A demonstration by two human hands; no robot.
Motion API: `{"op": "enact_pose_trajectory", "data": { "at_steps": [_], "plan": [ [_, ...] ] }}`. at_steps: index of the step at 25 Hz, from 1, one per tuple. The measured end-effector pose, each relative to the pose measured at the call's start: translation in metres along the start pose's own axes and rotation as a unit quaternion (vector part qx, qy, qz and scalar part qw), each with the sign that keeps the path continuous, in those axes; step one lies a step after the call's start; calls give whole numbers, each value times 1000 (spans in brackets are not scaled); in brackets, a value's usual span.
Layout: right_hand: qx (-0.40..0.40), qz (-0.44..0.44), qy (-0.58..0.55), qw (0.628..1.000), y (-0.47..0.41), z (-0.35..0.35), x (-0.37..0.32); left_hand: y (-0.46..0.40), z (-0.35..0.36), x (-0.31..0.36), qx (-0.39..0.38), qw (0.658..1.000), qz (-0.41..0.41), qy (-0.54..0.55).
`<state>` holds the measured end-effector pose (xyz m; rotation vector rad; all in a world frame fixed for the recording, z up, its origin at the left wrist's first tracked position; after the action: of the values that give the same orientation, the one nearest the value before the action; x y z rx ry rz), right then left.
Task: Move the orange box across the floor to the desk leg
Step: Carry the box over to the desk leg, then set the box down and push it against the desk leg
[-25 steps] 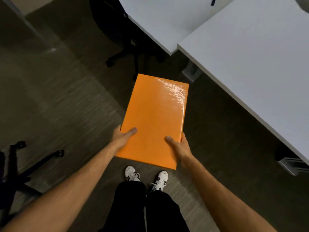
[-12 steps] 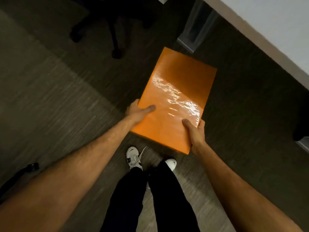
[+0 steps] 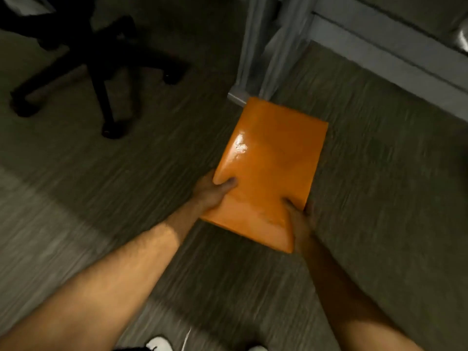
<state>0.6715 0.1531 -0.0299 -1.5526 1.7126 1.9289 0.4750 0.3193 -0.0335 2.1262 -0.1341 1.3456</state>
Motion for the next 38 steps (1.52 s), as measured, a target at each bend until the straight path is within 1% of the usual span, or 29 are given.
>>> {"op": "enact_pose_trajectory", "data": {
  "at_steps": [2,6,8,10,13,15,16,17,18,20,21,22,23,25,28,32,38],
  "plan": [
    [7,-17,1,1000,-35,3,19,-38,20,-21,-12,1000,23,-12],
    [11,-24,12,1000,-96,10,51,-96,42,-53,-30,999,17,-15],
    [13,-25,28,999,-114,13,61,-114,52,-66,-24,999,17,-22],
    [9,-47,22,999,-122,13,72,-123,61,-80,-16,999,29,-32],
    [-3,-67,65,996,-121,11,85,-125,71,-99,0,995,85,-45],
    [5,-89,119,989,-116,10,91,-122,75,-102,8,986,141,-90],
    [21,-118,170,978,-112,10,93,-121,75,-104,7,975,175,-136],
    [42,-159,240,957,-108,9,95,-118,76,-107,-3,956,214,-201],
    [59,-208,317,923,-104,9,99,-114,76,-112,-19,924,258,-280],
    [59,-285,456,841,-94,15,107,-104,73,-126,-50,840,347,-415],
    [45,-298,506,808,-90,19,113,-100,70,-133,-64,807,376,-450],
    [35,-300,541,785,-89,22,118,-99,67,-137,-73,789,393,-467],
    [31,-299,564,769,-91,23,122,-98,66,-139,-81,782,400,-471],
    [32,-308,577,756,-97,22,125,-100,66,-139,-104,791,395,-455],
    [17,-317,569,758,-108,19,127,-106,70,-138,-134,806,383,-431],
    [13,-298,570,766,-123,24,114,-121,72,-124,-143,811,374,-427],
    [31,-322,564,760,-167,28,76,-165,88,-89,-134,802,392,-430]
  ]
}}
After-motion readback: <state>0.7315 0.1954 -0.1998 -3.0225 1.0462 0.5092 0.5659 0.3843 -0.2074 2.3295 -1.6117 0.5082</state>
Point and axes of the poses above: each hand's wrist, its own y-axis away from the middle knuckle, its own z-axis out of the palm, x = y × z, the point moved 2 cm from there along -y, towards the middle knuckle, and after that the axes turned 9 degrees about z, right-handed, at the moved point
